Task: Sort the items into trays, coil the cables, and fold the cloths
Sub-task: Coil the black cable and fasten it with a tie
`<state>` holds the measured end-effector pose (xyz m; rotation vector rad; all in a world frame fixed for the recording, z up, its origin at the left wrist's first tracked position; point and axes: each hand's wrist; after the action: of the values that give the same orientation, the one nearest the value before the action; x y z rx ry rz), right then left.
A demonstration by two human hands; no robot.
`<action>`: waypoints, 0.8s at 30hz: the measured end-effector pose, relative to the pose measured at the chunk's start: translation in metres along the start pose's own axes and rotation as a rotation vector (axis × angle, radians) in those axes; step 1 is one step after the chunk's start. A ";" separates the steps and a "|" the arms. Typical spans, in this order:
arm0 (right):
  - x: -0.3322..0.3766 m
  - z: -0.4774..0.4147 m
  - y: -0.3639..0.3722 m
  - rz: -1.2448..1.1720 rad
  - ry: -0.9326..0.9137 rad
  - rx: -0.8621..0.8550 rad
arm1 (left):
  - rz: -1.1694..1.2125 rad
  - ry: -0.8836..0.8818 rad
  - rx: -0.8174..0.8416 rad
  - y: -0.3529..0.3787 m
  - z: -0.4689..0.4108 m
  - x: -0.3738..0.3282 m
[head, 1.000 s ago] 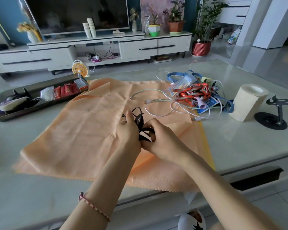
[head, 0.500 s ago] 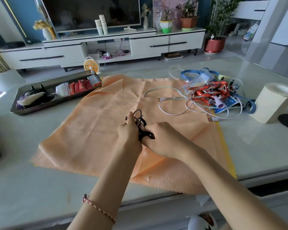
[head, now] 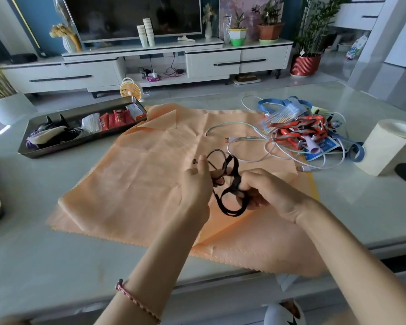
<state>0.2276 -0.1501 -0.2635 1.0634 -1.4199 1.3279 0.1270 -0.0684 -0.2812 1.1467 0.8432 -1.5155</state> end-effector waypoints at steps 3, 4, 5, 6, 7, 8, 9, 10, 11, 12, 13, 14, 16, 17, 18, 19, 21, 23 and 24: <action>-0.004 0.000 0.007 0.021 0.038 0.050 | -0.067 0.077 0.034 0.006 0.006 -0.001; -0.005 0.000 0.008 0.030 0.046 0.046 | -0.100 0.115 0.000 0.008 0.006 -0.003; -0.005 -0.001 0.009 0.036 0.051 0.039 | -0.131 0.162 -0.043 0.009 0.007 -0.005; -0.005 -0.001 0.008 0.042 0.053 0.030 | -0.159 0.210 -0.084 0.011 0.007 -0.007; -0.005 -0.002 0.008 0.051 0.052 0.021 | -0.185 0.258 -0.116 0.012 0.008 -0.008; -0.004 -0.001 0.006 0.059 0.051 0.013 | -0.208 0.304 -0.135 0.013 0.007 -0.008; -0.003 0.000 0.003 0.067 0.049 0.007 | -0.223 0.339 -0.151 0.013 0.007 -0.008; -0.002 0.002 0.000 0.071 0.049 -0.003 | -0.242 0.365 -0.172 0.011 0.006 -0.008; 0.000 0.004 -0.005 0.073 0.052 -0.025 | -0.269 0.384 -0.206 0.009 0.004 -0.009; 0.000 0.006 -0.010 0.065 0.055 -0.068 | -0.293 0.391 -0.245 0.005 0.001 -0.010; -0.001 0.006 -0.017 0.059 0.047 -0.134 | -0.300 0.383 -0.273 0.000 -0.002 -0.011; -0.004 0.007 -0.026 0.079 0.034 -0.222 | -0.286 0.359 -0.275 -0.005 -0.005 -0.012; -0.017 0.008 -0.048 0.306 0.018 -0.421 | -0.252 0.310 -0.224 -0.011 -0.007 -0.014; -0.025 0.009 -0.060 0.495 0.028 -0.491 | -0.252 0.300 -0.196 -0.014 -0.006 -0.014; -0.033 0.011 -0.072 0.687 0.057 -0.545 | -0.260 0.289 -0.166 -0.015 -0.004 -0.013; -0.042 0.013 -0.084 0.841 0.102 -0.589 | -0.264 0.276 -0.131 -0.015 -0.001 -0.011; -0.055 0.018 -0.103 1.010 0.233 -0.638 | -0.256 0.234 -0.060 -0.019 0.007 -0.007; -0.062 0.022 -0.115 1.069 0.357 -0.656 | -0.253 0.194 0.016 -0.027 0.014 -0.002; -0.064 0.023 -0.120 1.085 0.390 -0.662 | -0.266 0.184 0.047 -0.032 0.017 -0.001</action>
<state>0.3575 -0.1793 -0.2991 -0.4865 -1.9780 1.4427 0.0915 -0.0759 -0.2770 1.2605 1.1260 -1.6699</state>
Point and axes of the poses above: each hand's wrist, its own z-axis away from the middle knuckle, its own y-axis out of the palm, x = y × z, and after that the axes turned 8 degrees about -y, right-handed
